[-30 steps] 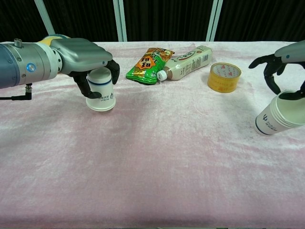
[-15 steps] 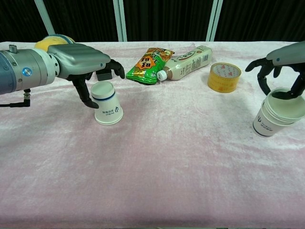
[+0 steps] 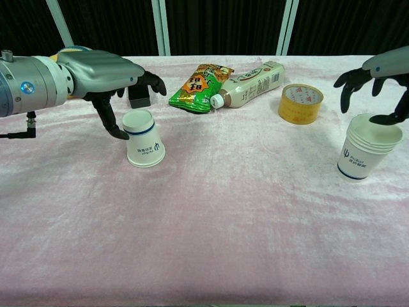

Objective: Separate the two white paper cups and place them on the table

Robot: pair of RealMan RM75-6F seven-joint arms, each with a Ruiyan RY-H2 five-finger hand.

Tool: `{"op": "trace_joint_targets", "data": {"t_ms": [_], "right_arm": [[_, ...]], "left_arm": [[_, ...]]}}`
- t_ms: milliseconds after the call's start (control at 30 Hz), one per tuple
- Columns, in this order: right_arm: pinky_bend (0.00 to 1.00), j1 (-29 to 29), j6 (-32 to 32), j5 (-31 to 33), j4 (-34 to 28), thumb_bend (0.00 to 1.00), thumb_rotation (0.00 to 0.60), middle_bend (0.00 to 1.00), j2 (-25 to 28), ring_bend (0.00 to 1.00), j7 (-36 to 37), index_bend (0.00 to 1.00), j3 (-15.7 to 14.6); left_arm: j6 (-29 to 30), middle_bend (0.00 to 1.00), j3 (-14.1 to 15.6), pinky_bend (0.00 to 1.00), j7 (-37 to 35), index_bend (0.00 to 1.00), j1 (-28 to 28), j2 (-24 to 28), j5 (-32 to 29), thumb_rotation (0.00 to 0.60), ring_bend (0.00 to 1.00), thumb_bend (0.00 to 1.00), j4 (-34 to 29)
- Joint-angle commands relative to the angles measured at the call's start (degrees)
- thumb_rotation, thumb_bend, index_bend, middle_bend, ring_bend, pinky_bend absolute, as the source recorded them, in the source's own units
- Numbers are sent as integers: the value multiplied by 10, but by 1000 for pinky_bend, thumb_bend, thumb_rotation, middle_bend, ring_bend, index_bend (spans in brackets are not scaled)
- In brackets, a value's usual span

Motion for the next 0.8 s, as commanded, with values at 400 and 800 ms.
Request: {"op": "trace_joint_targets", "data": {"t_ms": [400, 800], "right_arm": [[197, -156, 176, -163, -35, 258, 600, 0, 142, 55, 181, 142, 53], [197, -364, 392, -399, 270, 242, 600, 0, 21, 63, 500, 125, 14]], "left_arm": [[156, 103, -8, 211, 6, 119, 77, 131, 76, 600, 0, 146, -143], [298, 95, 81, 201, -232, 127, 263, 195, 262, 600, 0, 146, -51]]}}
